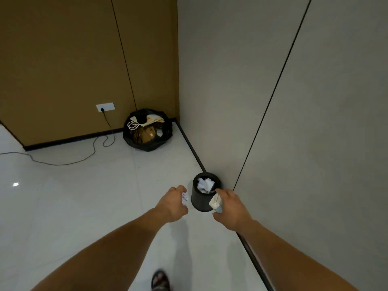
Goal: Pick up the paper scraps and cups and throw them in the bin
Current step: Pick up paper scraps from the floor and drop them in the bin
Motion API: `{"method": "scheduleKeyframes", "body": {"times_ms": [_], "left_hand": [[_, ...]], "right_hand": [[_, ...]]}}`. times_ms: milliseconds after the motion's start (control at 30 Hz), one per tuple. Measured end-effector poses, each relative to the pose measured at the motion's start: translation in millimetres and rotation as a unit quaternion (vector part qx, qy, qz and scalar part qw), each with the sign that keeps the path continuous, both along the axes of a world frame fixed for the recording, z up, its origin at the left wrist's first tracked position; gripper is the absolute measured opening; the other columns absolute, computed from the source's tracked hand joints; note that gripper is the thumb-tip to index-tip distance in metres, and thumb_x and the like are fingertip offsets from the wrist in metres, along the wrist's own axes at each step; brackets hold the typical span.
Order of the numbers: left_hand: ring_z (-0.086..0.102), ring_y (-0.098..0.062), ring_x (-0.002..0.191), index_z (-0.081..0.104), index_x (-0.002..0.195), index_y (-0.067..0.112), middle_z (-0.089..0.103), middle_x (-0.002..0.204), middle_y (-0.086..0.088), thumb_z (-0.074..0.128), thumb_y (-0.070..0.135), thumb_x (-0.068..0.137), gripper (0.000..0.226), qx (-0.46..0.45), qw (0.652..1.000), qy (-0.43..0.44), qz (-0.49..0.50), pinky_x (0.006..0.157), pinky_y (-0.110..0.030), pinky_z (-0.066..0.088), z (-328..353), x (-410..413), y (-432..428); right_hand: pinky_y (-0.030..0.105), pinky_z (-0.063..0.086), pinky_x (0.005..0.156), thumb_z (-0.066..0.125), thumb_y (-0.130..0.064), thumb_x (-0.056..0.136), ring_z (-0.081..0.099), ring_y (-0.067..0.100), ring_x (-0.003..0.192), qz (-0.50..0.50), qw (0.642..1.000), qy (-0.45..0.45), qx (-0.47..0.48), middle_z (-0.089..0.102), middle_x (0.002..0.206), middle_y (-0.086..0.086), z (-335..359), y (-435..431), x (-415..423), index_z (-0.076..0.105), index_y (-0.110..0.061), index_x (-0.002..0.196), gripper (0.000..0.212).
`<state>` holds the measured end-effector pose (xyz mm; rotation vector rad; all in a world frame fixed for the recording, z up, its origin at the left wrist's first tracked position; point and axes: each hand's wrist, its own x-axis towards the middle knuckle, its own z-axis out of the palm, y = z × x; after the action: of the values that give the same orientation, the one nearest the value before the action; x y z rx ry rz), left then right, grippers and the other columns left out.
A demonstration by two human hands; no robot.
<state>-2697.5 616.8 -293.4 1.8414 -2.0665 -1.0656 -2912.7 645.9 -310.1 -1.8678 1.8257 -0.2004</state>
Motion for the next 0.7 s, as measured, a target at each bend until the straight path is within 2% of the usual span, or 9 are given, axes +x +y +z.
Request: {"method": "scheduleKeyframes", "body": {"times_ms": [133, 300, 400, 600, 700], "left_hand": [[0.057, -0.024, 0.105, 0.046, 0.129, 0.015, 0.05, 0.122, -0.008, 0.067, 0.016, 0.08, 0.052, 0.022, 0.999, -0.001, -0.025, 0.095, -0.033, 0.048, -28, -22, -85], [0.055, -0.025, 0.111, 0.042, 0.135, 0.015, 0.048, 0.126, -0.01, 0.066, 0.016, 0.081, 0.058, 0.068, 0.996, 0.002, -0.05, 0.098, -0.03, 0.044, -68, -41, -202], [0.053, -0.025, 0.11, 0.043, 0.134, 0.016, 0.046, 0.125, -0.011, 0.064, 0.016, 0.083, 0.055, 0.083, 0.995, 0.005, -0.061, 0.093, -0.024, 0.042, -82, -55, -265], [0.054, -0.025, 0.111, 0.039, 0.137, 0.019, 0.044, 0.128, -0.006, 0.062, 0.019, 0.085, 0.057, 0.107, 0.994, 0.009, -0.033, 0.097, -0.031, 0.046, -142, -85, -356], [0.055, -0.02, 0.105, 0.037, 0.137, 0.023, 0.044, 0.127, -0.003, 0.058, 0.023, 0.086, 0.055, 0.124, 0.992, 0.004, -0.013, 0.086, -0.024, 0.046, -201, -105, -390]], "right_hand": [[0.03, 0.037, 0.104, 0.067, -0.03, 0.086, 0.037, 0.025, 0.13, -0.018, 1.0, 0.01, 0.024, 0.034, 0.147, 0.003, -27, -75, -17, 0.027, -0.019, 0.151, 0.077], [0.029, 0.037, 0.102, 0.067, -0.028, 0.085, 0.04, 0.026, 0.126, -0.054, 0.997, 0.013, 0.056, 0.035, 0.145, 0.005, -58, -172, -28, 0.029, -0.018, 0.149, 0.075], [0.028, 0.037, 0.101, 0.068, -0.028, 0.084, 0.04, 0.026, 0.126, -0.078, 0.994, 0.005, 0.077, 0.035, 0.144, 0.006, -75, -228, -35, 0.03, -0.019, 0.148, 0.075], [0.033, 0.042, 0.103, 0.07, -0.032, 0.083, 0.039, 0.023, 0.128, -0.097, 0.987, -0.033, 0.121, 0.033, 0.147, 0.004, -142, -324, -47, 0.025, -0.02, 0.151, 0.082], [0.033, 0.043, 0.103, 0.069, -0.031, 0.082, 0.039, 0.023, 0.129, -0.095, 0.984, -0.036, 0.148, 0.034, 0.147, 0.003, -204, -367, -58, 0.025, -0.019, 0.15, 0.082]]}}
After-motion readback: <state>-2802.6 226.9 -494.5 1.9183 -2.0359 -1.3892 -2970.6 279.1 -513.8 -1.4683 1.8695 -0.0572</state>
